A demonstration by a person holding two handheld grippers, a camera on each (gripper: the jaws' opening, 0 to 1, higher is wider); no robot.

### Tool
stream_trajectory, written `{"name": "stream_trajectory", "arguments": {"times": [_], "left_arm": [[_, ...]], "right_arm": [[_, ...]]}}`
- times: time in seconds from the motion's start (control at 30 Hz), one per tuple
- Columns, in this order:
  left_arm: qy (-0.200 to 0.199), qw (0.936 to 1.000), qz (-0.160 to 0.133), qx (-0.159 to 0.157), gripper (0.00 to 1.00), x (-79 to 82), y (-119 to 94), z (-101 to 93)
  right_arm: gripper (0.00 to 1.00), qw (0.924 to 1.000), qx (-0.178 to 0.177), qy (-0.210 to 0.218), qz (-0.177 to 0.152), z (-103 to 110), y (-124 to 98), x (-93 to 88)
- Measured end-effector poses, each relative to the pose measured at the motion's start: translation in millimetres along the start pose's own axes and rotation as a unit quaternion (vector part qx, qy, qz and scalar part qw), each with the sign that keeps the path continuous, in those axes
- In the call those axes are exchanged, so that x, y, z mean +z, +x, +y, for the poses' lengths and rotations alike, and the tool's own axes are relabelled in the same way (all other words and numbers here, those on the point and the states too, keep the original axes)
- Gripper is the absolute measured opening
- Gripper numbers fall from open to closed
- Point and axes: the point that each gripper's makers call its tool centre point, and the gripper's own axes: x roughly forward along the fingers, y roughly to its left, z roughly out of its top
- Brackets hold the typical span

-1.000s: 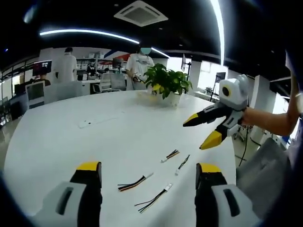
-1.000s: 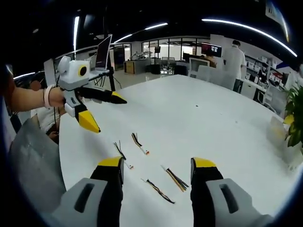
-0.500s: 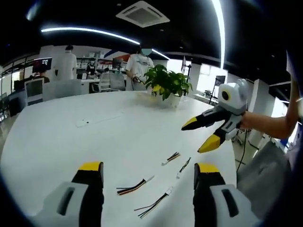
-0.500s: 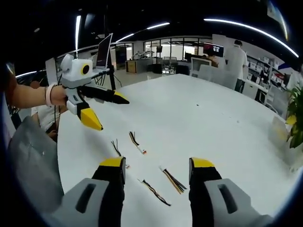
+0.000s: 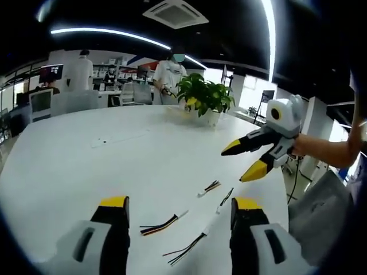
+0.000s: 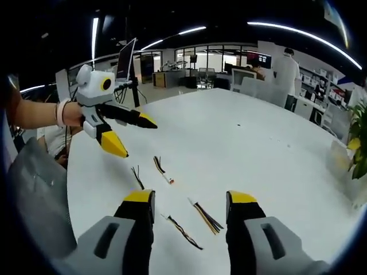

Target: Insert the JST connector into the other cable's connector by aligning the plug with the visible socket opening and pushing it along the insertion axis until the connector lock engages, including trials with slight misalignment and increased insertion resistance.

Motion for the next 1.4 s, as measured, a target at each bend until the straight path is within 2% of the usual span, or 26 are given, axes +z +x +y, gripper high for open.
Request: {"name": "stream_trajectory", "arguments": {"times": [0.13,0.33,0.47,0.67,0.8,1.0,1.17,1.4], "left_arm": [[0.005,1.0,0.002,-0.007,0.62,-1.0,2.7,-2.5],[0.006,0.9999,0.008,-0.013,0.61,-4.7,6.7,-4.9],[0.01,0.9997,0.011,-0.017,0.59,-6.2,9.7,-6.7],[0.009,0.9996,0.008,-0.024,0.54,-6.3,13.4,-8.4],[0.007,0.9995,0.007,-0.031,0.55,-6.3,15.9,-8.7],[0.002,0.9994,0.012,-0.032,0.54,-10.7,19.4,-5.2],[0.01,0.9992,0.015,-0.036,0.53,-15.2,24.0,-3.2],[0.024,0.998,0.026,-0.053,0.54,-24.2,33.2,-6.6]], "right_arm": [[0.43,1.0,0.005,-0.001,-0.007,-0.6,1.7,0.0],[0.42,0.9999,0.008,-0.007,0.0,-1.7,4.6,-4.3],[0.39,0.9997,0.016,-0.009,-0.014,1.2,6.0,-0.2],[0.38,0.9997,0.017,-0.016,-0.011,0.4,10.4,-3.1],[0.36,0.9995,0.022,-0.021,-0.013,1.5,12.5,-4.3],[0.34,0.9992,0.028,-0.026,-0.008,1.5,17.8,-10.6],[0.3,0.9986,0.035,-0.031,-0.022,2.0,21.2,-11.4],[0.3,0.9988,0.031,-0.036,-0.009,-6.2,22.2,-24.3]]}}
